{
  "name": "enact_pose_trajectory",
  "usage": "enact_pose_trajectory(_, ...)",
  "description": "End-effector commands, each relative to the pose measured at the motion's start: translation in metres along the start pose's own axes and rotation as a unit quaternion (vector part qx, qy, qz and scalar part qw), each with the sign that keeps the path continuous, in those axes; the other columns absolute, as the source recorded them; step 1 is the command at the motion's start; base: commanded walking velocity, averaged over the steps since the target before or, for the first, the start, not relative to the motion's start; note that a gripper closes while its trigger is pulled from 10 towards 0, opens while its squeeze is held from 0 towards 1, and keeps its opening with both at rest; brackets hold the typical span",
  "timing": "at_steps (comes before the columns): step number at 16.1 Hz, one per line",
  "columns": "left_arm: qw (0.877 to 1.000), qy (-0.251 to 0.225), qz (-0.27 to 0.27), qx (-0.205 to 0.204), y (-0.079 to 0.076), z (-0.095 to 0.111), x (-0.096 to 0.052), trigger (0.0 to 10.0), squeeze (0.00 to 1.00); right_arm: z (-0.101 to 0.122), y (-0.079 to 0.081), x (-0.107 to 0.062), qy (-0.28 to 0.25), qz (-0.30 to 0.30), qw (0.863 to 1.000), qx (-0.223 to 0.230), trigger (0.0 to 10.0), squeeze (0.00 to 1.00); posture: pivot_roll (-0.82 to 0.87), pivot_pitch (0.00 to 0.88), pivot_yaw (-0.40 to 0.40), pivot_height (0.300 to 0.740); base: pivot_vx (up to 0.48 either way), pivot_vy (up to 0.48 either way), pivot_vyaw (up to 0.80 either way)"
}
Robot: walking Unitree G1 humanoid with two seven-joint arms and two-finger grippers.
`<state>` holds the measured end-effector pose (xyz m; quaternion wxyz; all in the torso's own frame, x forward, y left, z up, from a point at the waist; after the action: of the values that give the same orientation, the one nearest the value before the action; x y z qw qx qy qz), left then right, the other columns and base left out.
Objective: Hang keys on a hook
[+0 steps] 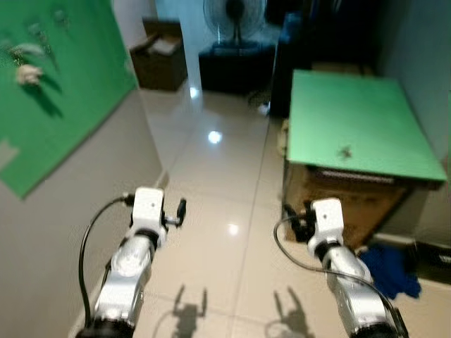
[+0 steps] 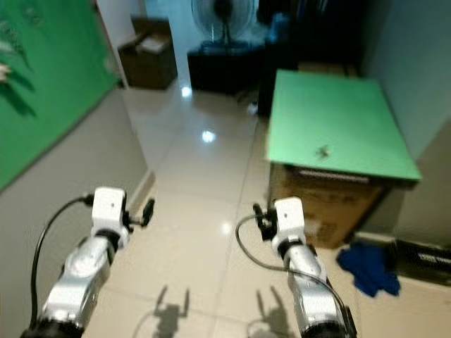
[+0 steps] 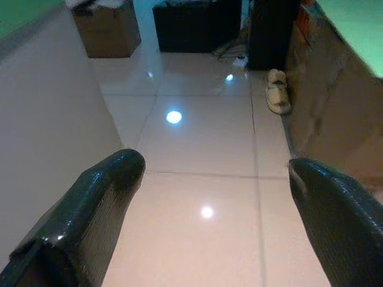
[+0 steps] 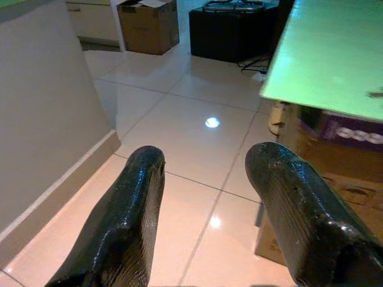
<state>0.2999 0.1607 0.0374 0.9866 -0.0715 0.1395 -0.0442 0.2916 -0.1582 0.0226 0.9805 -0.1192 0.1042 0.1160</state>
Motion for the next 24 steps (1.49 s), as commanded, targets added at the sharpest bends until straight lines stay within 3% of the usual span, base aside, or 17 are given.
enact_pose_trajectory(1,1.000,-0.001,-0.008,0.009,-0.005,0.001,0.001,10.0,0.00,0.002,-0.003,0.001,-0.002,-0.003,1.000,-0.006,10.0,0.00,-0.16,0.000,0.063,0.740,0.000,-0.480,0.00)
enact_pose_trajectory(16,1.000,0.005,0.012,0.026,-0.003,-0.002,0.001,10.0,0.00,0.001,0.004,0.001,-0.001,0.010,1.000,-0.008,10.0,0.00,-0.16,0.000,0.061,0.740,0.000,-0.480,0.00)
enact_pose_trajectory(20,1.000,0.001,0.012,0.012,-0.002,0.000,0.002,10.0,0.00,0.001,0.006,0.003,0.001,0.014,1.000,-0.011,10.0,0.00,-0.15,0.000,0.061,0.740,0.000,0.000,0.00)
enact_pose_trajectory(24,1.000,0.003,0.011,0.025,-0.003,-0.001,0.000,10.0,0.00,0.002,0.008,0.004,-0.004,0.017,1.000,-0.012,10.0,0.00,-0.15,0.000,0.061,0.740,0.477,0.000,0.00)
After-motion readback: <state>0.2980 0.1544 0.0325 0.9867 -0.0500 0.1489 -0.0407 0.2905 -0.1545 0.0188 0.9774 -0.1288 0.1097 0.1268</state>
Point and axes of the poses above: a point about 5 cm out from each wrist's last joint towards the gripper, its own x axis pointing out of the wrist towards the gripper, its own z axis along the axis of the wrist's last joint, y = z × x, the point moved 3 cm from there along x, pointing out of the wrist towards the gripper, and after that the axes turned 12 degrees about -x, right-handed, at the moved point
